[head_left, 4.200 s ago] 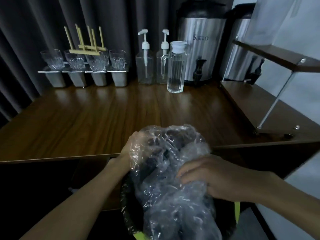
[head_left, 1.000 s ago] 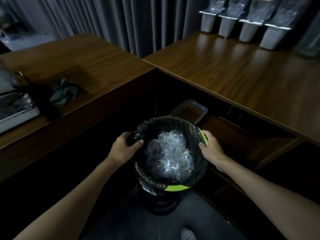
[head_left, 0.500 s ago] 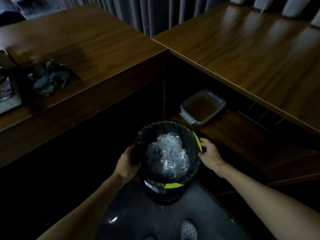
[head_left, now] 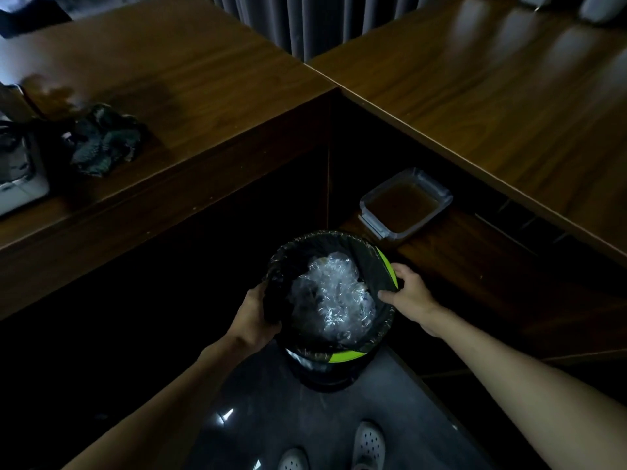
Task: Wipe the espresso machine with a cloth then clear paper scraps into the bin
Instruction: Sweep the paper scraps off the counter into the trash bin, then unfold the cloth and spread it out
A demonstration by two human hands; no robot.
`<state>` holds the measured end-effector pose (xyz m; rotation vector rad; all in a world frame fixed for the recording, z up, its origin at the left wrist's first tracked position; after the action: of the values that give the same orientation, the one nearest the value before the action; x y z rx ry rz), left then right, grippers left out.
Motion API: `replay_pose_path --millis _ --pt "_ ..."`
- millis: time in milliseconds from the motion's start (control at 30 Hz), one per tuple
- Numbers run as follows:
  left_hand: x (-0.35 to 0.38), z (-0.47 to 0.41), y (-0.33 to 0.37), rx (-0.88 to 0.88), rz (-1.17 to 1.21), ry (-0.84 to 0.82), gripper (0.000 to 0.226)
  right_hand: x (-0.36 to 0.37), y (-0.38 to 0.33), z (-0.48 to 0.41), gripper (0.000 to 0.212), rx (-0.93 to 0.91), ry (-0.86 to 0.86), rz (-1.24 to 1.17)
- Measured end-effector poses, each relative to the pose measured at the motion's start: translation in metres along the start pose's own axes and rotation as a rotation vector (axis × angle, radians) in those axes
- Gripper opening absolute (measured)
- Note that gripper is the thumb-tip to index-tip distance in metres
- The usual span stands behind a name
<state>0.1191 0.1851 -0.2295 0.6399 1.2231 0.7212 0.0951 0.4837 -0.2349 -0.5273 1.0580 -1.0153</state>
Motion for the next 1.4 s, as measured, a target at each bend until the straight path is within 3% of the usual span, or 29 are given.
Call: replay_pose_path --millis 200,300,433,567,767,867,1000,1167,1300,1400 --pt "0.002 0.005 -0.011 0.028 0.066 -0.034 0.095 0.003 0.005 0.004 0.082 -0.045 -0.061 0.033" --pt "0.003 0.006 -0.014 -0.040 0.074 -0.053 0.102 0.003 0.011 0.005 0.088 -0.057 -0.084 0.062" --pt "-0.002 0.004 -0.014 -0.126 -0.118 -0.121 0.112 -0.003 0.008 0.000 0.086 -0.086 -0.071 0.193" --pt "-0.025 -0.001 0.008 -0.138 -0.238 -0.100 0.106 -0.015 -0.017 -0.012 0.074 -0.143 -0.014 0.333" --pt "-0.084 -0.012 0.079 0.018 -0.222 0.038 0.061 -0.025 -0.106 -0.015 0.051 -0.385 -0.043 0.367" --pt "-0.123 -0.011 0.118 0.144 -0.197 0.223 0.036 -0.020 -0.171 -0.007 0.042 -0.580 -0.039 0.360" --pt "-0.183 -0.007 0.148 0.233 -0.170 0.452 0.025 0.001 -0.257 0.007 0.028 -0.785 -0.072 0.345" --pt "-0.239 -0.015 0.133 0.119 -0.384 0.578 0.033 0.048 -0.336 0.012 0.026 -0.917 -0.094 0.370" --pt "-0.260 -0.029 0.120 0.008 -0.379 0.503 0.049 0.094 -0.385 -0.001 0.037 -0.804 -0.292 0.404" --pt "-0.266 -0.037 0.111 0.025 -0.310 0.452 0.062 0.122 -0.407 -0.010 0.055 -0.772 -0.332 0.394"
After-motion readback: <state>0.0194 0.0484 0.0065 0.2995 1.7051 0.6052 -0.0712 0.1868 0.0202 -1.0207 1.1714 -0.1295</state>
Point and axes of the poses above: each hand's wrist, its own z-axis away from the middle knuckle, its own x-axis out of the palm, y = z × x, the point moved 2 cm from there along -z, towards the middle knuckle, and after that the axes turned 4 degrees about z, right-handed, at the moved point
